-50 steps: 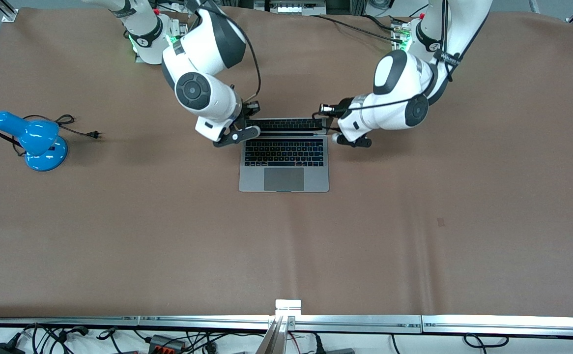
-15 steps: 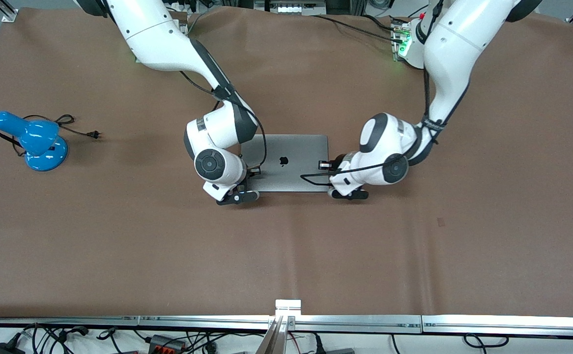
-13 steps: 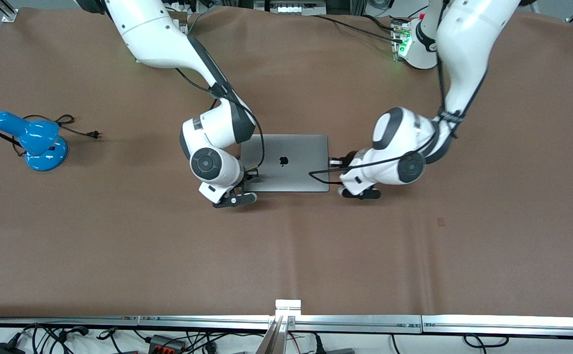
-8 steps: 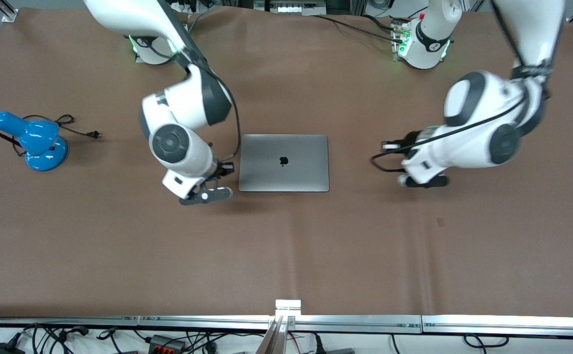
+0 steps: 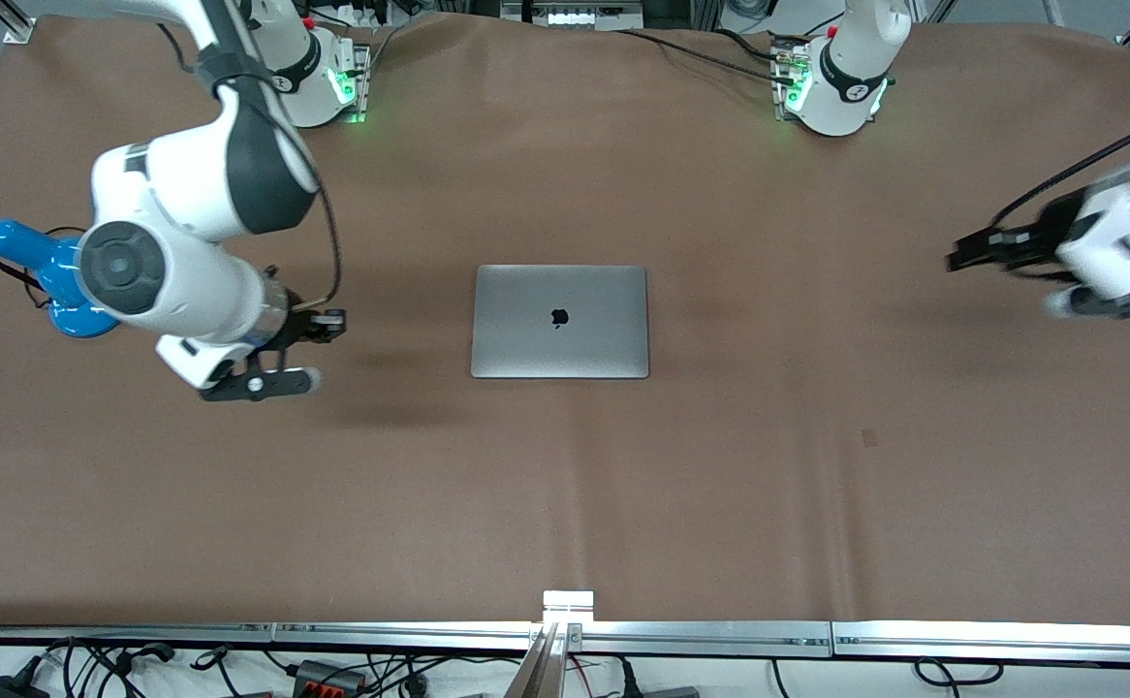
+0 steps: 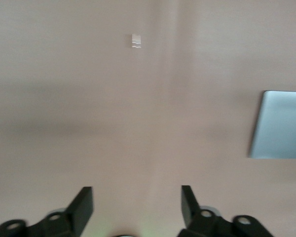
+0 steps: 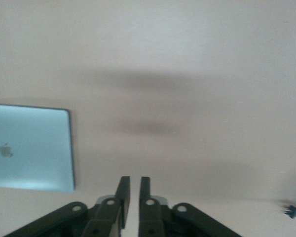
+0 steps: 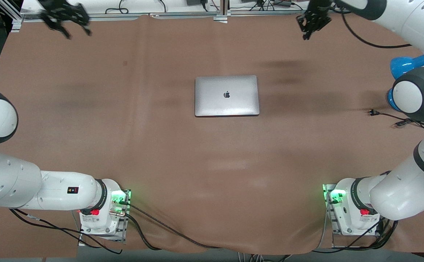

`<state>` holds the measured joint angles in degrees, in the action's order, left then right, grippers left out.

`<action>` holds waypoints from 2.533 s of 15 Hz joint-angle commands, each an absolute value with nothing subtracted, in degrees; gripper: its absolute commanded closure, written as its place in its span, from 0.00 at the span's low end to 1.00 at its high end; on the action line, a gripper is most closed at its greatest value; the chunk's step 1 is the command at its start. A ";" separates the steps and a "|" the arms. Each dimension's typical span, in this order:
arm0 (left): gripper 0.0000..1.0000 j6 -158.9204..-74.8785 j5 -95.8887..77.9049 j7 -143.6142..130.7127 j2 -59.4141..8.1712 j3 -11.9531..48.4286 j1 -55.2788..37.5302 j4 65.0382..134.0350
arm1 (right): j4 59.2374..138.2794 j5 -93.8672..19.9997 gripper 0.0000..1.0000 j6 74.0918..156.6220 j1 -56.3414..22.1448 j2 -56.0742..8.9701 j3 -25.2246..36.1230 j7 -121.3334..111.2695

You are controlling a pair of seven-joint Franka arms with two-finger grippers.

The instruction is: Close laptop with both arms from behind

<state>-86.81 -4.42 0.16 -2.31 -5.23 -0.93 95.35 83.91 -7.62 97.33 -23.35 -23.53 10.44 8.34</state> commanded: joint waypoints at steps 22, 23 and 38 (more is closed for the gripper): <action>0.00 -88.32 0.70 -5.98 1.58 -0.44 1.40 98.78 | 77.78 -0.71 0.00 94.05 0.97 -13.10 1.85 -0.97; 0.00 -89.20 0.70 -5.89 2.37 -0.70 1.49 99.57 | 78.04 -0.36 0.00 93.17 0.97 -12.40 1.85 -0.88; 0.00 -90.79 -0.35 -4.48 1.23 -0.44 1.41 98.35 | 100.11 2.11 0.00 96.85 0.09 4.48 1.93 -0.44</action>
<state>-91.27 -0.80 -5.05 0.39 -0.77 0.96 97.77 99.69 1.67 97.75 0.20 3.40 2.17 -0.38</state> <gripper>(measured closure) 0.000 0.000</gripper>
